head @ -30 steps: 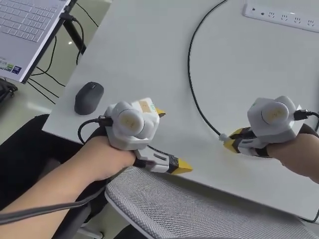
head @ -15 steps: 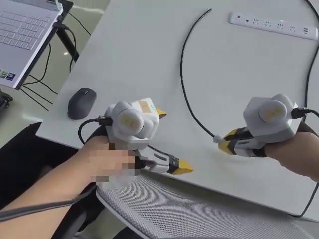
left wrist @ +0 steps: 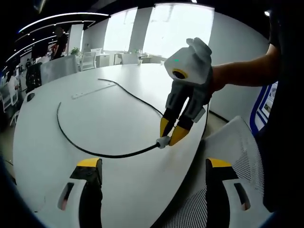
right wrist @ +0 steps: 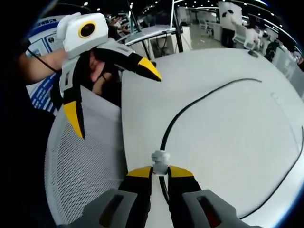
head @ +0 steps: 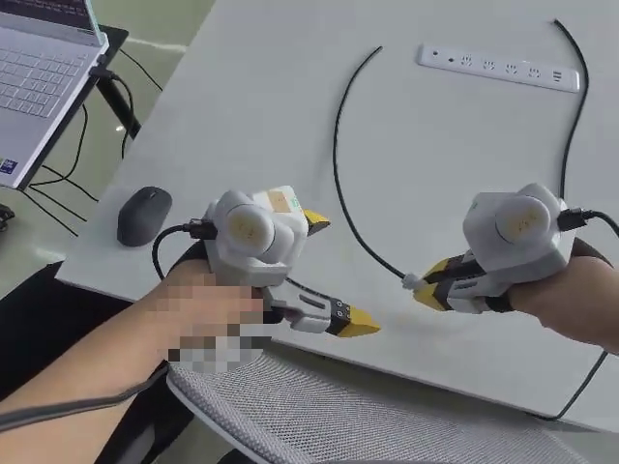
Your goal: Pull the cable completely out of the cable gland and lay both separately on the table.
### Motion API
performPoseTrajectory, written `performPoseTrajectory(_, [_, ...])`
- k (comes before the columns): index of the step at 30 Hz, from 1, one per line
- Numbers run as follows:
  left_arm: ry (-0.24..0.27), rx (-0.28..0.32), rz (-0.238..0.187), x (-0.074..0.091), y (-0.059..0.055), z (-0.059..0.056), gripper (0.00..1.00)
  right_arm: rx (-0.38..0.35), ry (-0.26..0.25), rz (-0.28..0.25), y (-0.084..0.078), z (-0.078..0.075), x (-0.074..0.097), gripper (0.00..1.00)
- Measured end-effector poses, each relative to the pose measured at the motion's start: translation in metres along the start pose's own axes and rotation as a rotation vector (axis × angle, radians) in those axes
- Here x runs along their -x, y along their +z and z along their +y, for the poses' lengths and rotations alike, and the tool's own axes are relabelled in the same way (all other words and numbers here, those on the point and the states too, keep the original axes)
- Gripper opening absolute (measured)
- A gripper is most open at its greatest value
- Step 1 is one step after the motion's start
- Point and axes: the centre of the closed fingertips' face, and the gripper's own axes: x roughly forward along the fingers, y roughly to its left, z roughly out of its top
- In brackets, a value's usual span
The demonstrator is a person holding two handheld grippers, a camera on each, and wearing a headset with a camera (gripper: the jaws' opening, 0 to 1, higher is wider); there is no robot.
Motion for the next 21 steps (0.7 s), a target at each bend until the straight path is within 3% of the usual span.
performPoseTrajectory(9, [-0.055, -0.019, 0.005, -0.011, 0.003, -0.013, 0.87, 0.047, 0.039, -0.023, 0.004, 0.009, 0.015, 0.07])
performPoseTrajectory(15, [-0.083, -0.028, -0.003, -0.016, 0.010, -0.014, 0.86, 0.081, 0.059, -0.034, 0.009, 0.012, 0.023, 0.07])
performPoseTrajectory(21, [-0.124, -0.027, -0.036, -0.021, 0.019, -0.020, 0.84, 0.125, 0.079, -0.034, 0.011, 0.016, 0.029, 0.07])
